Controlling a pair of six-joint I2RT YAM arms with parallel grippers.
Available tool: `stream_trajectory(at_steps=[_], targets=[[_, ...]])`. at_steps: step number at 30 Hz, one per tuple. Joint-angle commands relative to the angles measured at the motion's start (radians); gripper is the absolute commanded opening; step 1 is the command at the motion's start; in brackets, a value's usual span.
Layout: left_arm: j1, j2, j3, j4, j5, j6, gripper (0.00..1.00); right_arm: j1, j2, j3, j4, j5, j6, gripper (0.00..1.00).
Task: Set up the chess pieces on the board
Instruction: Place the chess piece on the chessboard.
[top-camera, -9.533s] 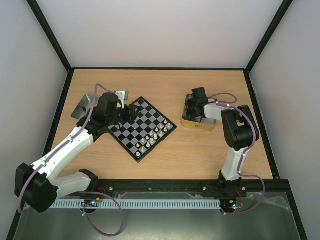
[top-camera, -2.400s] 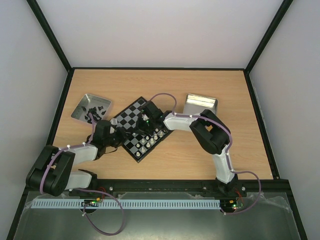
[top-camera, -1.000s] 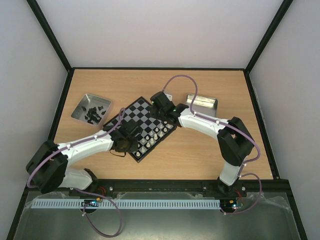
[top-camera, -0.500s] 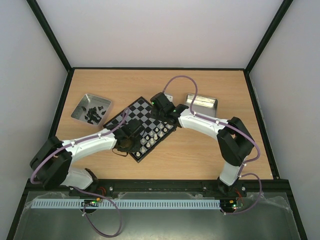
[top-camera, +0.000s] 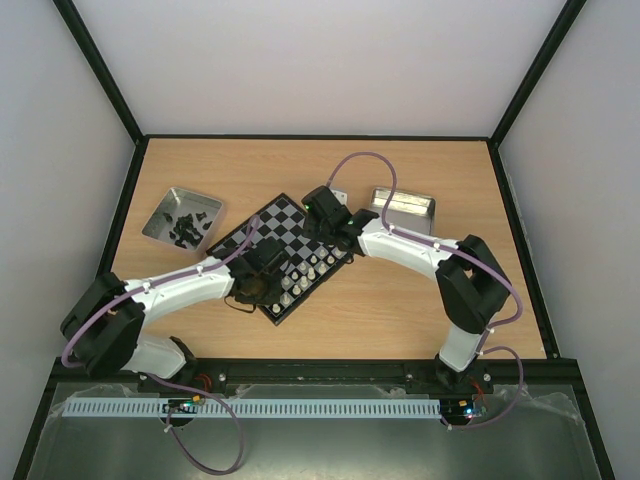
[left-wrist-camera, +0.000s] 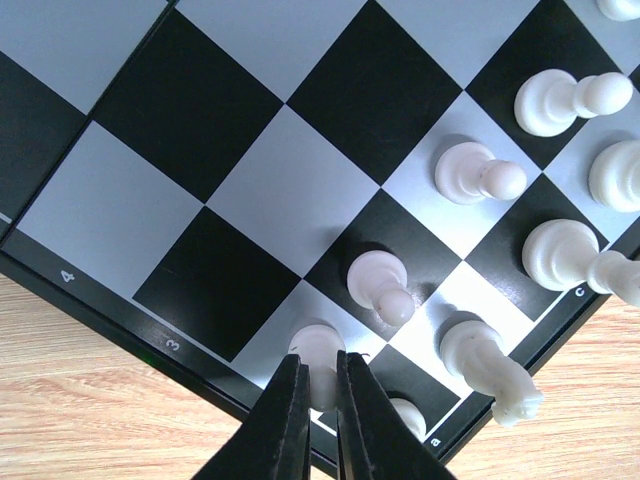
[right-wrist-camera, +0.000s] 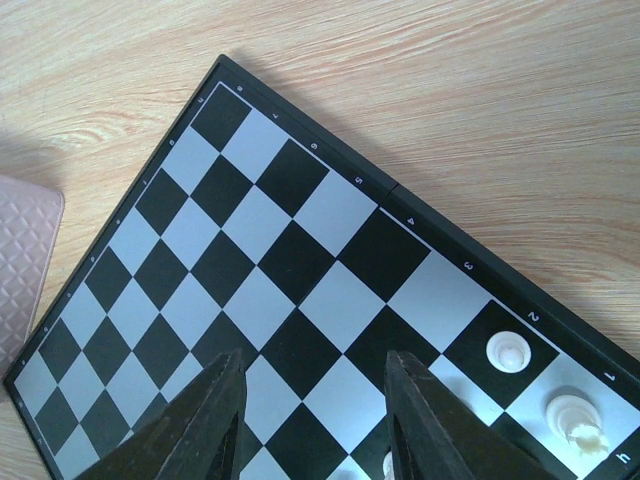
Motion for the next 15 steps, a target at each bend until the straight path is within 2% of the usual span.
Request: stream_trajectory(at_steps=[1,9,15], targets=[[-0.007,0.028,0.008,-0.077,0.011,0.0,0.06,-0.005,-0.041,-0.016,-0.017,0.035,0.006,0.38],[-0.007,0.025,0.003,-0.084,0.014,-0.005,0.08,-0.005,-0.046,-0.018,-0.014,0.029,0.011,0.38],[-0.006,0.021,0.018,-0.075,0.012,-0.004,0.24,-0.005,-0.061,-0.02,-0.015,0.029,0.013,0.38]])
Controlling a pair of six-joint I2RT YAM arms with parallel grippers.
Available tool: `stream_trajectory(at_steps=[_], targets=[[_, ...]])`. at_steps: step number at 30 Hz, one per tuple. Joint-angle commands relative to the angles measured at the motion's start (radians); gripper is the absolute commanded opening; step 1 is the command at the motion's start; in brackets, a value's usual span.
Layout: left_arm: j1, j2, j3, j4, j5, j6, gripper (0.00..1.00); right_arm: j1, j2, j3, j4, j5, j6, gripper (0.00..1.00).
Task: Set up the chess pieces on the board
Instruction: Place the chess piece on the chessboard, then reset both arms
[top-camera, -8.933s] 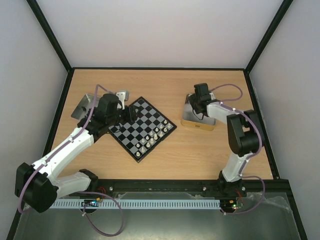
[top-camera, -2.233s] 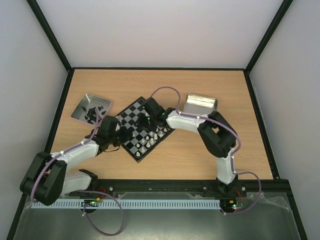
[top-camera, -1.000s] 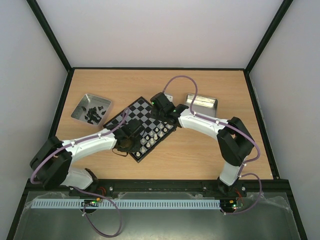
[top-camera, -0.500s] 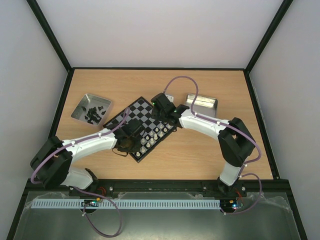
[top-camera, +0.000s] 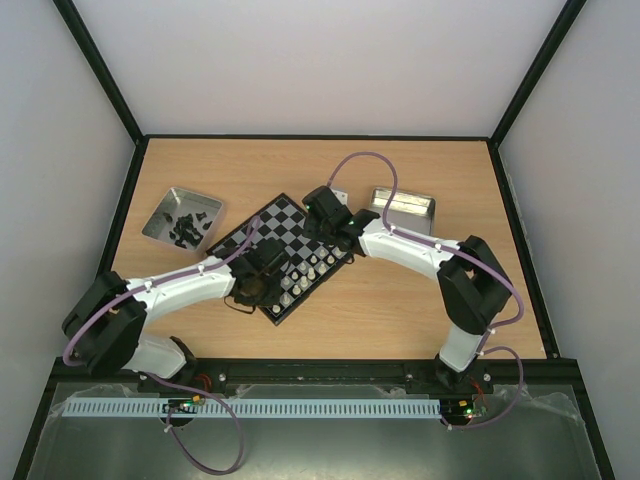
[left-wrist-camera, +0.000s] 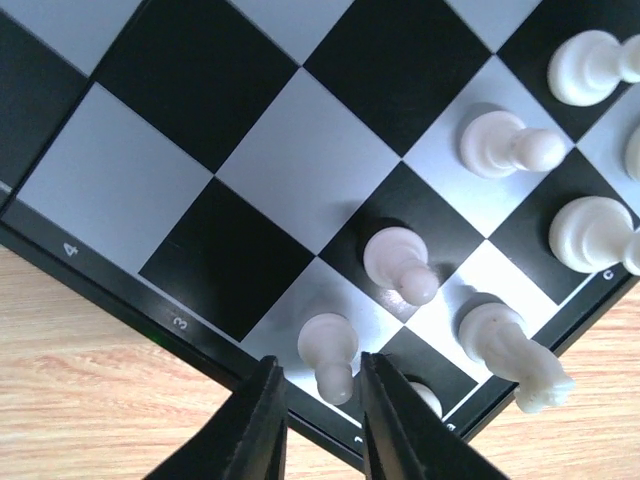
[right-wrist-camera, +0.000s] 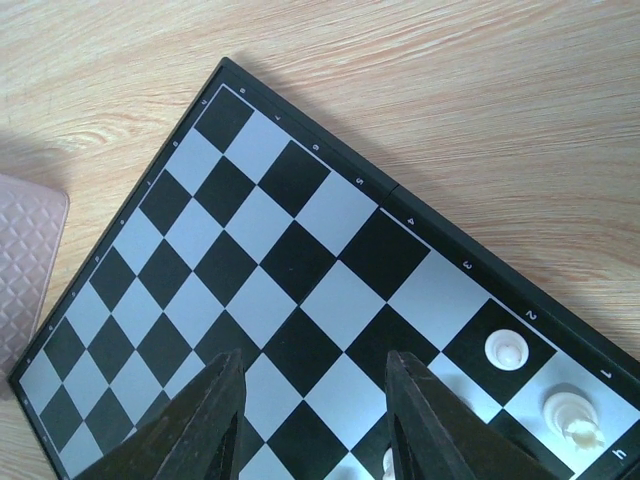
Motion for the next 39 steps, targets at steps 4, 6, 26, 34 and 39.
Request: stream_trajectory(at_steps=[4,6,26,34,39], targets=[[-0.006,-0.006,0.034,-0.043,-0.016,-0.006,0.36,-0.005,-0.083,-0.019,-0.03,0.055,0.023,0.41],[-0.005,-0.022,0.05,-0.043,-0.036,-0.008,0.4,-0.004,-0.111,-0.027,-0.032,0.077,0.026,0.45],[0.007,-0.641,0.042,0.086,-0.372,0.093,0.98,-0.006,-0.715,-0.318,-0.153,0.523,-0.11,0.7],[0.009,-0.833,0.082,0.126,-0.529,0.183,0.99,-0.005,-1.099,-0.403,-0.179,0.684,-0.217,0.98],[0.009,-0.875,0.138,0.104,-0.596,0.235,0.99,-0.006,-1.228,-0.376,-0.215,0.783,-0.282,0.98]])
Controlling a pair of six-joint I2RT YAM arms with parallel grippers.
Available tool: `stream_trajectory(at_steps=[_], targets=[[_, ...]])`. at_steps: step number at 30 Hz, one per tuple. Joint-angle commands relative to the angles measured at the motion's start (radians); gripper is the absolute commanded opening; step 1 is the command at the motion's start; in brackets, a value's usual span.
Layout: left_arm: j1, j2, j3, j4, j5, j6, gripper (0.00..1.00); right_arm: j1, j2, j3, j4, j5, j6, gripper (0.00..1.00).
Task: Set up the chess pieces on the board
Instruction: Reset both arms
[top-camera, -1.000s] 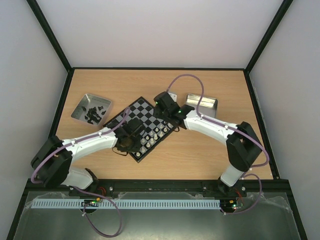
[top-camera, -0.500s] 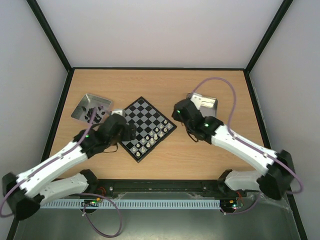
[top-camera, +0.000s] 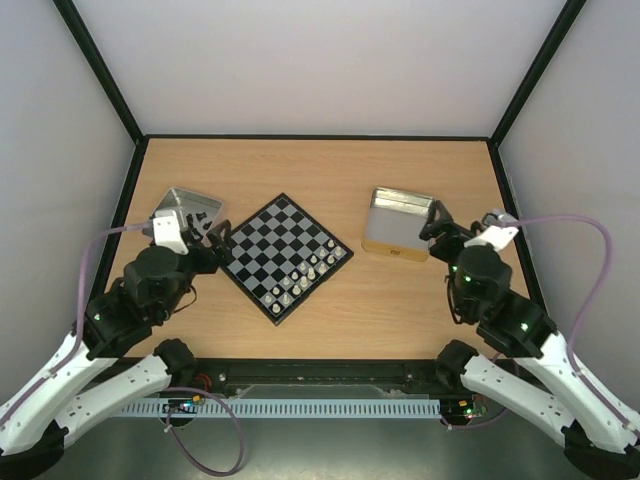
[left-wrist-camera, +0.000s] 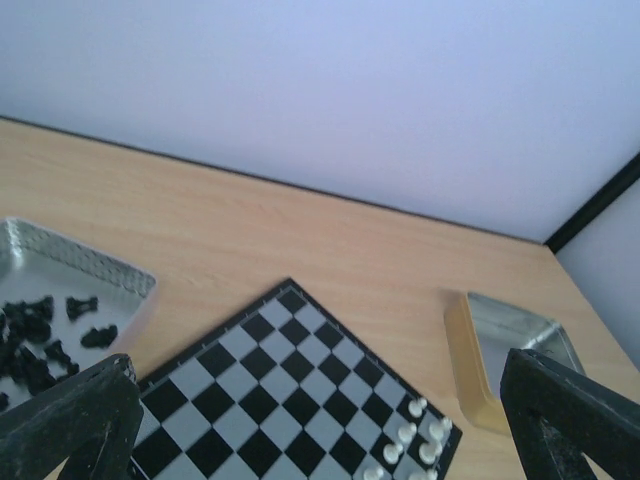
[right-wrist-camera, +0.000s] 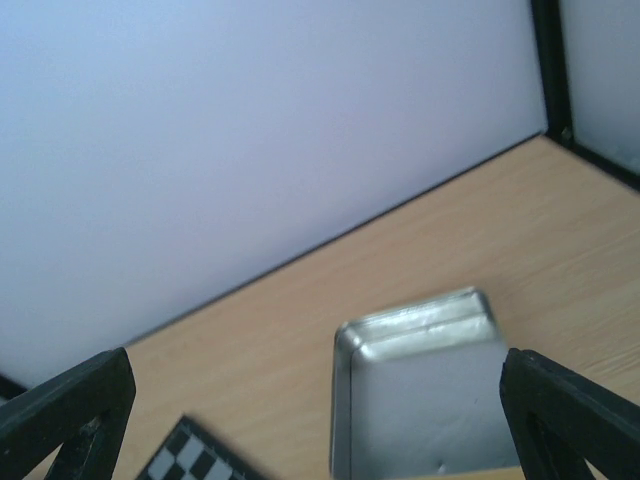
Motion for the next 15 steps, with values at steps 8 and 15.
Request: stream_trajectory(at_steps=[8,15], targets=[[0.006,-0.111,0.096,-0.018,-0.166,0.109,0.99,-0.003,-0.127,0.042,-0.058,0.207,-0.126,0.98],[0.005,-0.17,0.084,-0.027,-0.179,0.111,1.0,-0.003,-0.116,0.039,-0.031,0.201,-0.134,0.98]])
